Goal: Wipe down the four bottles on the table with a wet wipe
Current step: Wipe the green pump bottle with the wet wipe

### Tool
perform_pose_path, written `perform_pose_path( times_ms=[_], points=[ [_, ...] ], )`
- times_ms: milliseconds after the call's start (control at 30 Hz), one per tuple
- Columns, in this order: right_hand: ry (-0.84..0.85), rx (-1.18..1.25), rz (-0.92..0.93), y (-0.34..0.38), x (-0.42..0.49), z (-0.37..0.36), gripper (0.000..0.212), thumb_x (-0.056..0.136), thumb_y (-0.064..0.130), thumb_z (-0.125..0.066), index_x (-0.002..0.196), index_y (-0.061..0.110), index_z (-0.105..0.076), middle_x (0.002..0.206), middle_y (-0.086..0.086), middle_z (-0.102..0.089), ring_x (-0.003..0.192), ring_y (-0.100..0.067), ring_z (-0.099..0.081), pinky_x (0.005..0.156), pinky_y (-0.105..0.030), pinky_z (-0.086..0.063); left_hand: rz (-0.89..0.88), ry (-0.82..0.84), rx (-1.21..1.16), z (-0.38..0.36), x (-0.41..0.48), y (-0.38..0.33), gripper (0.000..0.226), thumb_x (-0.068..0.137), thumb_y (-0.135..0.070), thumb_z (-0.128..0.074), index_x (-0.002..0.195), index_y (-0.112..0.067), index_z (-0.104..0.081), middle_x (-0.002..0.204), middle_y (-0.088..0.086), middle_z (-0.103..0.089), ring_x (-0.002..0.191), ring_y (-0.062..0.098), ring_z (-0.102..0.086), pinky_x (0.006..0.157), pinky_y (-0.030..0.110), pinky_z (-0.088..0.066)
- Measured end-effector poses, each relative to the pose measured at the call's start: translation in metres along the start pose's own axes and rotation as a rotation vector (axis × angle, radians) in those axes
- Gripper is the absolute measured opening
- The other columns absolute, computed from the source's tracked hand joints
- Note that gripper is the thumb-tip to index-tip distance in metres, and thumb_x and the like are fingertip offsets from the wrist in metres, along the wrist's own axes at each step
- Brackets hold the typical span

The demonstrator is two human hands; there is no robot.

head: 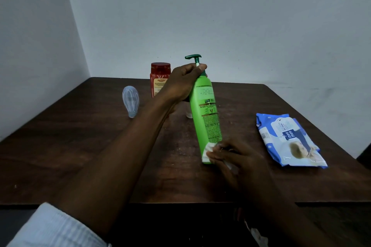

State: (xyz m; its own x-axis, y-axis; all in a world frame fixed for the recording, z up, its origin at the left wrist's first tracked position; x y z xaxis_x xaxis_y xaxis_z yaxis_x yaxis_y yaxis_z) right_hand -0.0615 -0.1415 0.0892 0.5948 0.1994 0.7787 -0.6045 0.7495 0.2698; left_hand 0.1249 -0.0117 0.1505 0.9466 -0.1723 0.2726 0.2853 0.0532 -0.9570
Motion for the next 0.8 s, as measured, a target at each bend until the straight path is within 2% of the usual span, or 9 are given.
perform_pose_path(
  times_ms=[167,267,367,433,500,633,733,800],
  points=[
    [0.006,0.022,-0.03,-0.002,-0.011,0.0,0.024,0.066,0.0,-0.089,0.086,0.012,-0.082,0.095,-0.007,-0.073,0.08,-0.012,-0.071,0.08,-0.011,-0.05,-0.005,-0.007,0.005,0.002,-0.002,0.0,0.022,0.1,-0.041,-0.057,0.099,-0.025,-0.073,0.095,-0.002,-0.076,0.075,0.011,-0.069,0.068,0.033,-0.058],
    [0.008,0.131,-0.154,-0.015,-0.01,0.001,0.025,0.071,0.001,-0.086,0.09,0.016,-0.082,0.096,0.007,-0.071,0.089,0.001,-0.067,0.084,-0.004,-0.045,-0.005,0.007,-0.026,0.004,-0.004,-0.001,0.022,0.1,-0.039,-0.057,0.105,-0.024,-0.072,0.095,-0.005,-0.075,0.078,0.01,-0.069,0.072,0.033,-0.057],
    [-0.003,0.202,-0.266,-0.03,-0.008,0.004,0.023,0.077,0.008,-0.084,0.093,0.024,-0.081,0.099,0.023,-0.069,0.094,0.008,-0.066,0.083,-0.004,-0.046,-0.02,0.021,-0.057,0.005,-0.006,-0.002,0.02,0.102,-0.035,-0.055,0.112,-0.026,-0.07,0.099,-0.005,-0.074,0.083,0.007,-0.069,0.077,0.031,-0.057],
    [-0.012,0.273,-0.348,-0.041,-0.007,0.004,0.019,0.08,0.013,-0.082,0.093,0.027,-0.081,0.097,0.019,-0.073,0.092,0.007,-0.068,0.08,-0.007,-0.05,-0.019,0.033,-0.081,0.006,-0.008,-0.001,0.021,0.103,-0.034,-0.053,0.114,-0.028,-0.069,0.099,-0.007,-0.074,0.085,0.006,-0.07,0.077,0.03,-0.057],
    [-0.028,0.341,-0.455,-0.055,-0.008,0.003,0.017,0.08,0.017,-0.082,0.089,0.031,-0.08,0.095,0.02,-0.075,0.088,0.009,-0.069,0.075,-0.003,-0.048,-0.016,0.048,-0.11,0.005,-0.009,0.0,0.021,0.104,-0.033,-0.051,0.115,-0.028,-0.068,0.099,-0.008,-0.074,0.086,0.005,-0.07,0.077,0.03,-0.058],
    [0.011,0.409,-0.632,-0.076,-0.014,-0.009,0.019,0.082,0.015,-0.08,0.085,0.034,-0.078,0.085,0.023,-0.076,0.08,0.011,-0.07,0.07,0.0,-0.046,-0.027,0.068,-0.138,0.004,-0.01,0.0,0.021,0.104,-0.032,-0.05,0.114,-0.029,-0.069,0.098,-0.01,-0.074,0.089,0.005,-0.071,0.078,0.03,-0.059],
    [0.005,0.421,-0.643,-0.075,-0.017,-0.009,0.02,0.082,0.015,-0.079,0.086,0.035,-0.077,0.082,0.027,-0.074,0.077,0.012,-0.069,0.066,0.001,-0.045,-0.041,0.07,-0.156,0.004,-0.01,0.001,0.021,0.104,-0.032,-0.051,0.112,-0.029,-0.07,0.099,-0.009,-0.074,0.092,0.008,-0.071,0.078,0.031,-0.059],
    [-0.013,0.403,-0.599,-0.067,-0.019,-0.007,0.02,0.082,0.018,-0.08,0.087,0.037,-0.076,0.086,0.028,-0.074,0.08,0.011,-0.07,0.07,-0.003,-0.049,-0.051,0.078,-0.185,0.003,-0.01,0.004,0.021,0.104,-0.03,-0.051,0.112,-0.026,-0.07,0.101,-0.005,-0.074,0.095,0.011,-0.071,0.08,0.032,-0.059]
  ],
)
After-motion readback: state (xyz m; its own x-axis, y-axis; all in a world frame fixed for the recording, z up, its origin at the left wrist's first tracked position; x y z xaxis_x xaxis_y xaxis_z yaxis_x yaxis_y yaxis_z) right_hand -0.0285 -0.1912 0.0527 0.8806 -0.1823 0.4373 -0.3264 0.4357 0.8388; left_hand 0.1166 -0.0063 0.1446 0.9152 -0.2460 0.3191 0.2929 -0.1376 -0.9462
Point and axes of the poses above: each hand's wrist, its own x-axis towards the middle knuckle, its own z-axis out of the back of the hand, y = z × x, the point moved 10 cm from there along x, towards the middle knuckle
